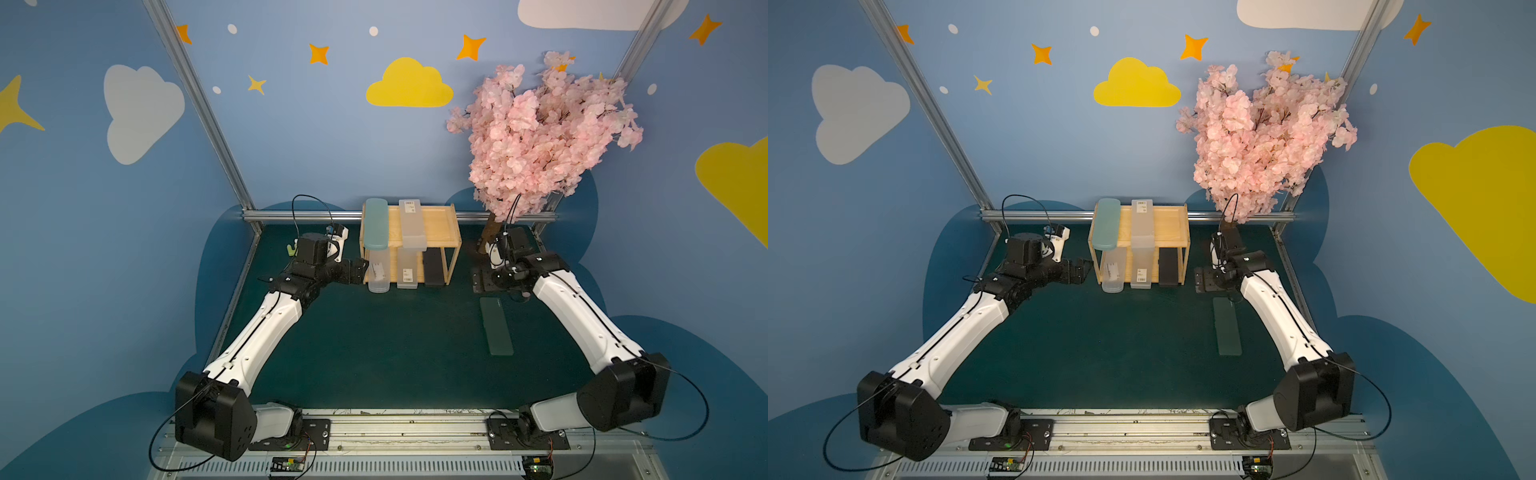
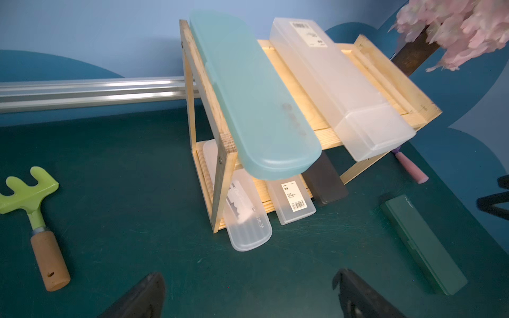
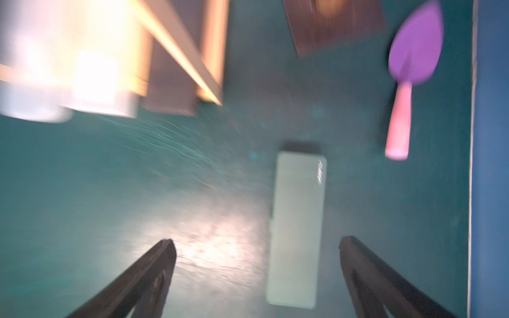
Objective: Remove the pencil cases from the shelf
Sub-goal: Adjust the pencil case at the center of the board, then pick up the pencil case from the shelf.
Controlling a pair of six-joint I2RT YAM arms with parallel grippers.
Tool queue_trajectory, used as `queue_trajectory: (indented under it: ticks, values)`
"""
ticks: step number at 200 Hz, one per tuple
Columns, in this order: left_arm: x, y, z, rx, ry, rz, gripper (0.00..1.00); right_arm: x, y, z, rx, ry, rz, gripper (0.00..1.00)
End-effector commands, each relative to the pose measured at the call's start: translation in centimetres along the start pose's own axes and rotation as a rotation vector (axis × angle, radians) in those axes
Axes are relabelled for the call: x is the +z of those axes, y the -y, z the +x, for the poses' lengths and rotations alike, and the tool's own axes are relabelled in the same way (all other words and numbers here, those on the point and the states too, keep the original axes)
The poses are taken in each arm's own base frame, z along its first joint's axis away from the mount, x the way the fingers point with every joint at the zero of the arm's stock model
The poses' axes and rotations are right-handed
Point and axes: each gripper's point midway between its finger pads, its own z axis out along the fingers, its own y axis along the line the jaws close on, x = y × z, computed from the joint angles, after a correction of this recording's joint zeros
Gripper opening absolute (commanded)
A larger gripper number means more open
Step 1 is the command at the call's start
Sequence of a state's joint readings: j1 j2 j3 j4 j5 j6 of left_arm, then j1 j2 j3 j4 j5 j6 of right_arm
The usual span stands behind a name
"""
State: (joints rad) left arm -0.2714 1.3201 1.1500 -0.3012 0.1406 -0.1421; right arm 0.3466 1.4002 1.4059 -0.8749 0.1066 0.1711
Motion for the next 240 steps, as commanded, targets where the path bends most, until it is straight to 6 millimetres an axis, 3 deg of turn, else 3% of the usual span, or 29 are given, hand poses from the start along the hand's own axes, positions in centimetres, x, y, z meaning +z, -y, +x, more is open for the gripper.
queue_trajectory:
  ticks: [1,17,37,64,107,148,196,240]
  values:
    - [-1.2,1.5,-2.1,-0.001,0.037,0.048,1.0,-3.3,-3.7,-3.3,-0.007,0.16,-0.088,0.98]
    - [-1.4,1.8,-2.8,-0.011,0.054,0.054,1.0,-5.2,-6.3,-6.1,-0.029,0.232,-0.131,0.98]
    - [-1.7,2.2,-3.9,-0.01,0.068,0.053,1.0,-5.8,-8.7,-9.1,-0.034,0.225,-0.16,0.98]
    - [-2.4,2.2,-5.3,-0.013,0.099,0.04,1.0,-5.2,-12.2,-12.7,-0.1,0.236,-0.167,0.98]
    - [-3.1,2.3,-5.6,0.003,0.1,0.032,1.0,-0.8,-15.7,-16.6,-0.086,0.216,-0.215,0.98]
    - [-3.1,1.6,-3.8,0.018,0.067,0.007,1.0,4.0,-17.3,-17.4,-0.054,0.19,-0.224,0.98]
    - [-3.0,1.2,-2.6,0.008,0.055,0.01,1.0,6.1,-18.4,-17.7,-0.04,0.19,-0.251,0.98]
    - [-2.5,0.8,-1.9,0.0,0.043,0.01,1.0,8.3,-18.1,-17.0,-0.036,0.16,-0.218,0.98]
